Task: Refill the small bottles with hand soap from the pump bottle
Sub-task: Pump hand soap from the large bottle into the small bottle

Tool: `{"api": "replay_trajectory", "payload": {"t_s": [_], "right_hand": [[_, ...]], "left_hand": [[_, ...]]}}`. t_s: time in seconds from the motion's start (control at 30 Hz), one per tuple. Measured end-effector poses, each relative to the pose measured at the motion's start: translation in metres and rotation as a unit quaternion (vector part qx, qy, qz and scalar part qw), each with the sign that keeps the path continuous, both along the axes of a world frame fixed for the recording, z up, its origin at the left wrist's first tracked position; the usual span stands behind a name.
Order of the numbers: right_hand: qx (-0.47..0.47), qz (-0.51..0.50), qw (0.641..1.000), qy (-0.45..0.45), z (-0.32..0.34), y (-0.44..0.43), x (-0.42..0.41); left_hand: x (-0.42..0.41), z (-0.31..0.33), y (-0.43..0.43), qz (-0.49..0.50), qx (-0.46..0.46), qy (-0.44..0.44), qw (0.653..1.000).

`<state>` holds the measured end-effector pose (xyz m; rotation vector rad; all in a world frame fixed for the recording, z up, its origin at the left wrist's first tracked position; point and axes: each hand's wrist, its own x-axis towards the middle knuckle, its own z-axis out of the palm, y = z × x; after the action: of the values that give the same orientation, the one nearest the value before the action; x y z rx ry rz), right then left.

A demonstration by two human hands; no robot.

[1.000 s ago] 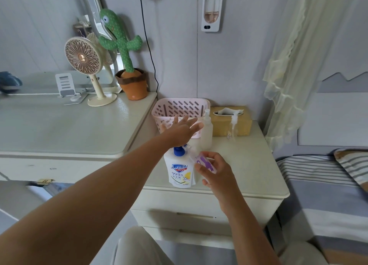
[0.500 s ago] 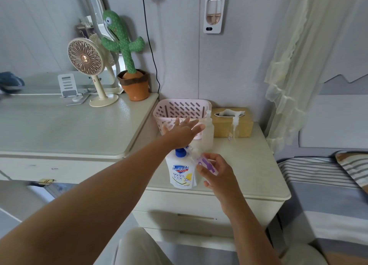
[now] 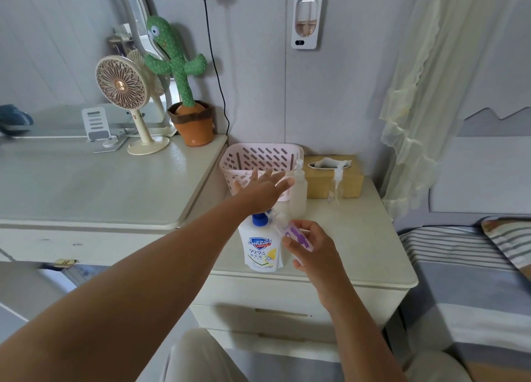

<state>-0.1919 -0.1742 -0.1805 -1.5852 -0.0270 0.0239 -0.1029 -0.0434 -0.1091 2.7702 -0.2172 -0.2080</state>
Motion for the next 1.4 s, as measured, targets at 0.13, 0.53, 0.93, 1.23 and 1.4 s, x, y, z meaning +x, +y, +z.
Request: {"api": "replay_trajectory", "payload": {"t_s": [0.13, 0.53, 0.93, 1.23, 1.4], "right_hand": [[0.012, 0.002, 1.000, 0.003, -0.001, 0.000, 0.000], [0.001, 0.003, 1.000, -0.003, -0.003, 0.000, 0.002], [-0.001, 0.000, 1.000, 0.010, -0.006, 0.003, -0.001], [-0.005, -0.001, 1.000, 0.002, -0.008, 0.004, 0.001], [0.002, 0.002, 1.000, 0.009, -0.010, 0.004, -0.001]], "left_hand": [[0.002, -0.004, 0.001, 0.008, 0.003, -0.010, 1.000], [0.012, -0.010, 0.005, 0.008, -0.002, -0.001, 1.000], [0.012, -0.019, 0.008, 0.021, 0.017, -0.026, 0.999], [0.013, -0.022, 0.008, 0.034, 0.051, -0.048, 0.997], [-0.001, -0.011, 0.001, -0.008, 0.116, -0.043, 0.992]]}}
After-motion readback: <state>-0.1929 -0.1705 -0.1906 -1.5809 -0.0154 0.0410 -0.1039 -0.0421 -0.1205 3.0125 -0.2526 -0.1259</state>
